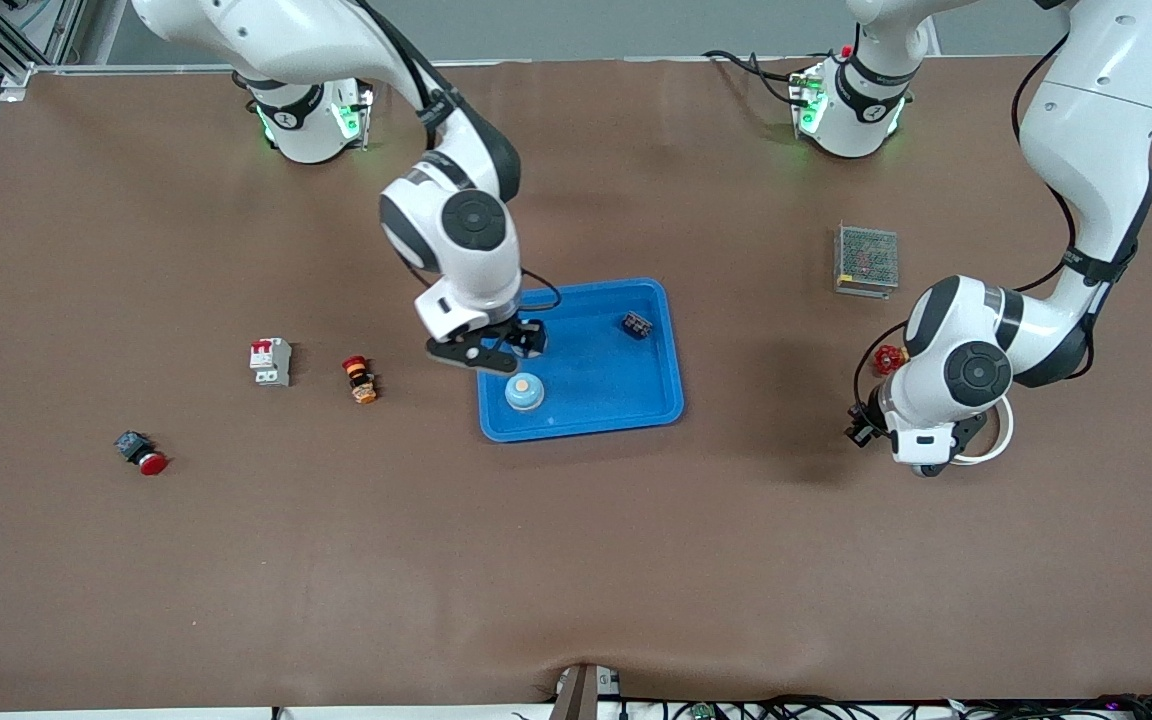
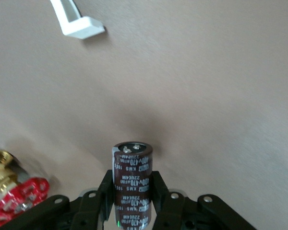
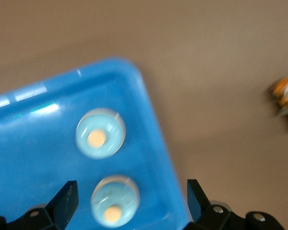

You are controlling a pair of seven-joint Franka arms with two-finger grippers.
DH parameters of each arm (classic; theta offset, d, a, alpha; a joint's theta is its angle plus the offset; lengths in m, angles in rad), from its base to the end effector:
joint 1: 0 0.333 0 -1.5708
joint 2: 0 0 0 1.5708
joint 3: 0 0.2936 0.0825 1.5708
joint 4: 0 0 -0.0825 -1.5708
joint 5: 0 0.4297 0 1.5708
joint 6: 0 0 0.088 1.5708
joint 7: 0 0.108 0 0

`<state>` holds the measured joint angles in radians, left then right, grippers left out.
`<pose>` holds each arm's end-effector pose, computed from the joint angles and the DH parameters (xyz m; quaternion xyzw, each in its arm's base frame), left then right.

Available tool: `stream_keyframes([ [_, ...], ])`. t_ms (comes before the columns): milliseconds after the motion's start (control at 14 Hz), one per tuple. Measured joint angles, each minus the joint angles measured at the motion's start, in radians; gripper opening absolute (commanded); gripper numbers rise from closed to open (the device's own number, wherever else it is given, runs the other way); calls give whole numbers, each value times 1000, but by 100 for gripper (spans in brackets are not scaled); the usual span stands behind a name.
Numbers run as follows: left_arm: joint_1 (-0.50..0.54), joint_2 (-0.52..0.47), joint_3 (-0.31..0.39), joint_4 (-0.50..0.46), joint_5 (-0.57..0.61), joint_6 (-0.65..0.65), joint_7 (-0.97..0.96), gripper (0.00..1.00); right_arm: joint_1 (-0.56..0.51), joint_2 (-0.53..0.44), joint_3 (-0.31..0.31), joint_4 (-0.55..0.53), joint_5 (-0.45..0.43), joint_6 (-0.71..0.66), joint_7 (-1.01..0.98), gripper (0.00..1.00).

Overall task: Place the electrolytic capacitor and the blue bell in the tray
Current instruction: 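Place the second bell beside the first in the tray with the right gripper, then carry the capacitor over the tray with the left gripper while the right gripper retracts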

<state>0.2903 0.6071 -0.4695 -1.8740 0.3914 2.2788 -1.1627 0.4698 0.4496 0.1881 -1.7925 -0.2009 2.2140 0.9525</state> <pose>0.6330 -0.1049 0.1532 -0.9262 -0.3729 0.0387 0.0401 0.5422 0.4030 0.2534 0.9947 -0.0948 0.0223 0.0331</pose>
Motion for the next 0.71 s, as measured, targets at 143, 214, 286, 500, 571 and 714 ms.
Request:
stream_keyframes([
  [143, 0, -5, -11, 1, -12, 0, -4, 0, -90, -26, -2, 3, 4, -26, -145, 100],
  [214, -1, -5, -14, 1, -13, 0, -14, 0, -137, -34, -3, 3, 5, -35, -220, 100],
  [286, -1, -5, -20, 1, -14, 0, -30, 0, -180, -40, -3, 3, 6, -46, -288, 100],
  [500, -3, -5, -61, 2, -16, 0, -101, 0, -285, -58, -4, 19, 7, -96, -463, 100],
  [571, -4, -5, -78, 4, -16, 0, -129, 0, -313, -64, -4, 42, 7, -141, -515, 100],
  [714, -8, -5, -110, 8, -16, -1, -183, 0, -360, -79, -3, 116, 14, -257, -609, 100],
])
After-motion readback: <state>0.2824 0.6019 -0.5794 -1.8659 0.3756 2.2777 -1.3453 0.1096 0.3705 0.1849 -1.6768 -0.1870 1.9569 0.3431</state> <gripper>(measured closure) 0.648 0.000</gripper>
